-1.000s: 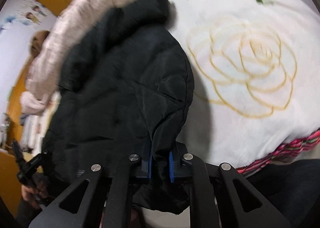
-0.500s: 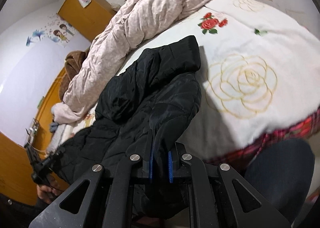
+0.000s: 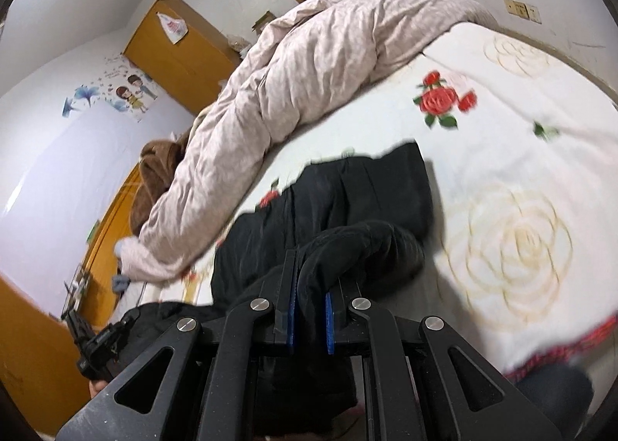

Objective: Fold large clothes

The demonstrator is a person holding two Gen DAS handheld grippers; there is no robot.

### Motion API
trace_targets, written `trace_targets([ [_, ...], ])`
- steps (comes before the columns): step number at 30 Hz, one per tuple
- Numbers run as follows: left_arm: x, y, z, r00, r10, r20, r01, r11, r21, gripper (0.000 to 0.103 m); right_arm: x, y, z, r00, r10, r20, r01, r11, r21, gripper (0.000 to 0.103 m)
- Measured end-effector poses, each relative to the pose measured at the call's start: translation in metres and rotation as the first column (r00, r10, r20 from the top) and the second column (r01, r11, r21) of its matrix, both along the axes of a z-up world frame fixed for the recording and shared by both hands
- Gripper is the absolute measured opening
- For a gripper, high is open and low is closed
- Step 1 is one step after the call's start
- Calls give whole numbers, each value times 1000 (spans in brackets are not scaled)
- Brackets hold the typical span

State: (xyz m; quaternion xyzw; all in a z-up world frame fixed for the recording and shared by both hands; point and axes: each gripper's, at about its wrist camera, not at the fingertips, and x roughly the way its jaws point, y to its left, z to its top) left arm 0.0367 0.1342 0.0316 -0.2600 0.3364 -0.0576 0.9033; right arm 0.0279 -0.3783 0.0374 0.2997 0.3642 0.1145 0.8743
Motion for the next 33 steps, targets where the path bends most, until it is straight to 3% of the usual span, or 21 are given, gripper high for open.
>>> trace_targets([
  [7, 98, 8, -12, 999, 10, -53, -10, 1000, 8, 15, 105, 2, -6, 996, -32, -79, 29, 999, -37, 11],
  [12, 167, 12, -48, 988, 18, -153, -15, 1000, 25, 16, 177, 3, -35, 982, -44, -185, 30, 996, -79, 14],
  [17, 206, 12, -83, 977, 16, -214, -8, 999, 40, 21, 226, 3, -74, 963, -59, -262, 42, 997, -69, 19],
  [23, 224, 17, -99, 967, 11, -255, -22, 999, -40, 28, 242, -8, -93, 956, -39, -290, 48, 999, 24, 26],
  [25, 224, 22, -94, 971, 7, -239, -29, 996, -88, 37, 244, -13, -89, 956, -28, -291, 52, 996, 76, 33],
  [27, 221, 26, -83, 979, 4, -203, -29, 992, -123, 49, 242, -20, -80, 967, -14, -255, 56, 986, 157, 61],
  [29, 218, 27, -73, 987, 3, -162, -28, 988, -149, 60, 238, -26, -70, 979, -15, -204, 63, 971, 229, 71],
  [33, 218, 28, -58, 992, 35, -122, -51, 990, -128, 70, 229, -24, -47, 991, -75, -112, 93, 982, 163, 71],
])
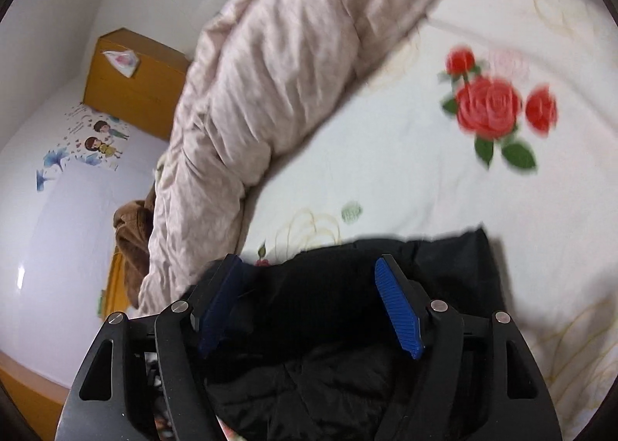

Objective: Fold large clothes

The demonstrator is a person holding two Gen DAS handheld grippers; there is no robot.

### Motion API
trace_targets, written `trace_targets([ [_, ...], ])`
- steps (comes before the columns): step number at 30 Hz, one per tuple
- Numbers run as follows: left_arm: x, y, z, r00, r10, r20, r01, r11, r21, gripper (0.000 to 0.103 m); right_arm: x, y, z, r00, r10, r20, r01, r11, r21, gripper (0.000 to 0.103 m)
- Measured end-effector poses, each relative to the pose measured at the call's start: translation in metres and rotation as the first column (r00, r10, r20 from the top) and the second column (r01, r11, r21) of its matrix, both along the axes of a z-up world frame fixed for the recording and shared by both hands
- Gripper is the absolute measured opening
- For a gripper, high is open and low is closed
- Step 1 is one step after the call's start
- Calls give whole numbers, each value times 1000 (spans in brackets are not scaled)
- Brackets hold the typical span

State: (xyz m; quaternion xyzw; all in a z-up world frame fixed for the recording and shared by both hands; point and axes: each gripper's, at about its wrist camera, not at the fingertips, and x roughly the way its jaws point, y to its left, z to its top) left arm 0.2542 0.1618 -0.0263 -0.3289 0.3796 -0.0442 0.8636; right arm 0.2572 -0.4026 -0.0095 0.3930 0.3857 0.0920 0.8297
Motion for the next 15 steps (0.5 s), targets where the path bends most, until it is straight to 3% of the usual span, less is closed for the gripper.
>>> trace_targets([
  [3, -4, 3, 13, 998, 34, 53, -38, 997, 61, 75, -13, 19, 20, 996, 30, 80, -20, 992, -126, 71],
  [7, -11, -5, 21, 997, 16, 70, -24, 992, 121, 76, -24, 62, 17, 986, 146, 80, -116, 947, -298, 71],
  [11, -22, -46, 7, 990, -135, 52, 123, 976, 178, 76, -34, 95, -14, 972, 236, 15, -211, 892, -400, 71],
  [15, -13, -92, -28, 963, -268, -26, 265, 925, 274, 76, -30, 117, -48, 966, 253, -51, -240, 804, -545, 71],
])
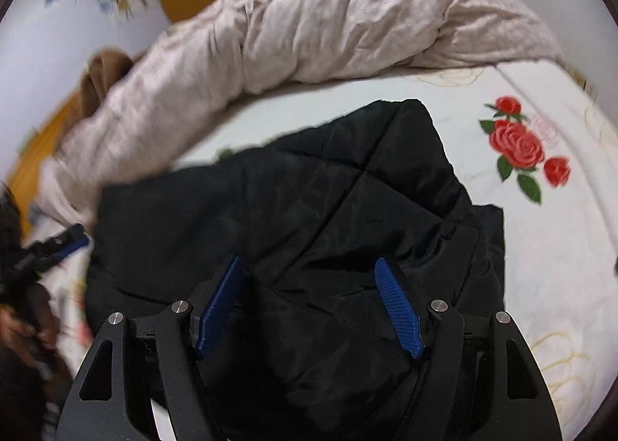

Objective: Fold large clothes

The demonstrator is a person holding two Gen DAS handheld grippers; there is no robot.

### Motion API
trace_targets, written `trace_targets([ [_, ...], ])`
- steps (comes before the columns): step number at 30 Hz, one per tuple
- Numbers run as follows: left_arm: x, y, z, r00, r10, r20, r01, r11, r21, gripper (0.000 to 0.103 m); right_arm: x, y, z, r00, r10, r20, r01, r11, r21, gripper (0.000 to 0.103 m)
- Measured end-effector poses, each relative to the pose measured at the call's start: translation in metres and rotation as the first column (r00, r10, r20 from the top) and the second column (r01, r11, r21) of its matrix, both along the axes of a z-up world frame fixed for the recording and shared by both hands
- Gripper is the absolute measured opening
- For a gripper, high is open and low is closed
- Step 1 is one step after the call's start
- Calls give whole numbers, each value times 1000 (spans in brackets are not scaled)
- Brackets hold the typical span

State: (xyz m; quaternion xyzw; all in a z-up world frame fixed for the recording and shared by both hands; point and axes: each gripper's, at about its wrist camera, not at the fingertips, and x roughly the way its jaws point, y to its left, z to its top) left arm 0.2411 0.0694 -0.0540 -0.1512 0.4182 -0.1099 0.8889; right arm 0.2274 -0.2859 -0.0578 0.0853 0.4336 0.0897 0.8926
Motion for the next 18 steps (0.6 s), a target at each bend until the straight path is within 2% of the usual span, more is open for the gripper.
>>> trace_targets([
  [3, 19, -10, -28, 1000, 12, -16, -11, 996, 83, 76, 16, -6, -22, 999, -38, -32, 36, 997, -64, 71],
  [5, 27, -13, -36, 1000, 15, 14, -16, 993, 115, 76, 23, -9, -33, 999, -41, -32, 38, 996, -78, 73],
  [7, 33, -17, -38, 1000, 17, 7, -18, 989, 147, 76, 27, -6, -38, 998, -40, -40, 35, 994, -108, 74],
  [10, 34, -19, -27, 1000, 13, -21, -9, 986, 167, 76, 31, -5, -27, 995, -62, -79, 53, 992, -117, 74],
  [13, 33, -13, -3, 1000, 8, 25, -12, 989, 145, 76, 29, -6, 0, 997, -73, -17, 71, 994, -80, 74],
  [16, 53, -12, 5, 998, 21, 62, -34, 976, 216, 76, 49, -6, 7, 997, -76, -15, 74, 995, -73, 74],
  [18, 74, -8, -9, 999, 41, 28, -47, 967, 252, 76, 69, -6, -6, 995, -79, -61, 74, 994, -86, 74],
])
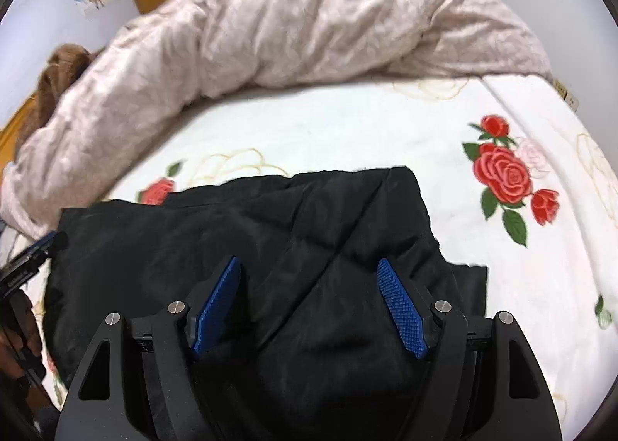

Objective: Fold large clothes

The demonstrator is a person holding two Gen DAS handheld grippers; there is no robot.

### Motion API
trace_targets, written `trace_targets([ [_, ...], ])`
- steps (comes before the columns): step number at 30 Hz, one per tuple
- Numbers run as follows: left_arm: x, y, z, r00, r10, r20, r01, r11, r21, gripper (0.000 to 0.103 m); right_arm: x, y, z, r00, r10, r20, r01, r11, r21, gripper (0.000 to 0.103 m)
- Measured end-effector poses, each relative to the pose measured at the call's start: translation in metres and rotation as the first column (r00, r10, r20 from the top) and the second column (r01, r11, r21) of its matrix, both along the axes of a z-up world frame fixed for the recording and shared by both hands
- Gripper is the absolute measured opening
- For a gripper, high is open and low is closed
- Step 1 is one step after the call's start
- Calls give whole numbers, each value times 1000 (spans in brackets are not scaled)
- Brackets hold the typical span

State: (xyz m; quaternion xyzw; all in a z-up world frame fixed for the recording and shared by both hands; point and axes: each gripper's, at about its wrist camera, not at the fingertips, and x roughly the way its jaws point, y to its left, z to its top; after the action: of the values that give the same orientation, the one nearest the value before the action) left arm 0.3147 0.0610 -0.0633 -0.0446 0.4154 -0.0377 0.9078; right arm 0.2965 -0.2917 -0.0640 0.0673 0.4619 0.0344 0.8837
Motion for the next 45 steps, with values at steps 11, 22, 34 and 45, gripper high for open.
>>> trace_targets([
  [11, 29, 8, -61, 998, 56, -36, -55, 998, 18, 80, 35, -9, -61, 997, -48, -68, 44, 997, -63, 74],
  [22, 17, 4, -11, 999, 43, -4, -43, 999, 11, 77, 22, -8, -30, 997, -71, 5, 71, 995, -72, 71],
  [34, 34, -126, -25, 973, -223, -59, 223, 975, -8, 78, 10, -22, -38, 998, -68, 7, 68, 997, -34, 71],
  [45, 44, -126, -56, 982, -176, -64, 175, 984, -24, 79, 23, -23, -69, 997, -73, 17, 73, 997, -35, 72],
])
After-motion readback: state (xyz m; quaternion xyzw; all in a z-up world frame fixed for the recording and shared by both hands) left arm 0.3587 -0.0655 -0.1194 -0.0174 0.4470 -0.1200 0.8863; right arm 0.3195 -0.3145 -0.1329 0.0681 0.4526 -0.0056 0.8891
